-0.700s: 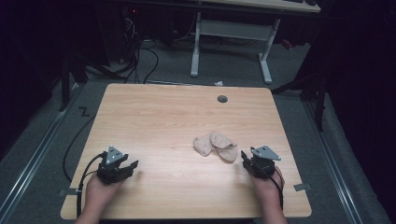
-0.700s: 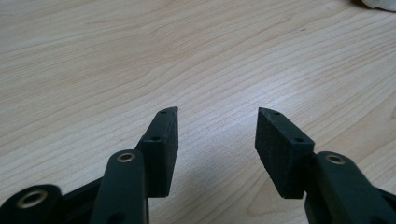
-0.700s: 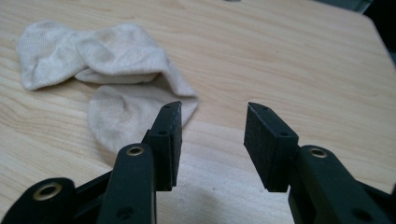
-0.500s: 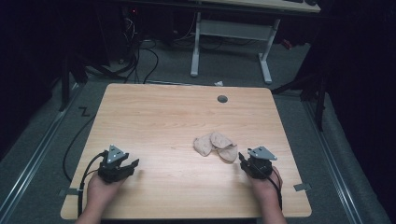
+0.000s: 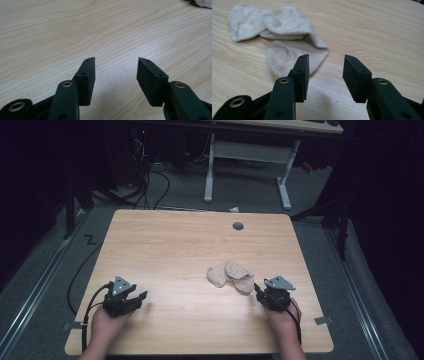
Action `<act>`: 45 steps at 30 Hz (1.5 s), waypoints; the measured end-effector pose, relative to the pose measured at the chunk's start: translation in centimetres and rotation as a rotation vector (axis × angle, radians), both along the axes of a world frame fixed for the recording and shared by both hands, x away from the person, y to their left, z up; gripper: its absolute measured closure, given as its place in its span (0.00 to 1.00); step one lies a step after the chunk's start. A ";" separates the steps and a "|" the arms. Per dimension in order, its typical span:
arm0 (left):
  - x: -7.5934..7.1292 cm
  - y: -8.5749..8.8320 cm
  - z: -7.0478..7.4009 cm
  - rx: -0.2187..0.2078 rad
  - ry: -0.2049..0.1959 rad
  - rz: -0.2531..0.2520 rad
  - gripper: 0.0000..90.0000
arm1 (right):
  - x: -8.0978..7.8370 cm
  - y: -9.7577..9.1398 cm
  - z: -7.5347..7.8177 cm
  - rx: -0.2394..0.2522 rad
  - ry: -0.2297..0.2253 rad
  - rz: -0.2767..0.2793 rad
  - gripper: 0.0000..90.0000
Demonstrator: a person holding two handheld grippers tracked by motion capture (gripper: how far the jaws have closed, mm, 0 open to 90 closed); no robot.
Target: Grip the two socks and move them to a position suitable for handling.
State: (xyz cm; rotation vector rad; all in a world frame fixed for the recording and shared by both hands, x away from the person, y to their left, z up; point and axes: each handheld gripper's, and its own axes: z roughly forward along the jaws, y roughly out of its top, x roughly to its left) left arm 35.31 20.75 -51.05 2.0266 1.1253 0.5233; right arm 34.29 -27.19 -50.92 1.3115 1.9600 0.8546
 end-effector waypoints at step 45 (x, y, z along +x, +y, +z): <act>-0.8 0.7 -0.2 0.016 0.003 0.009 0.55 | 3.0 -1.0 1.0 0.018 -0.028 -0.059 0.96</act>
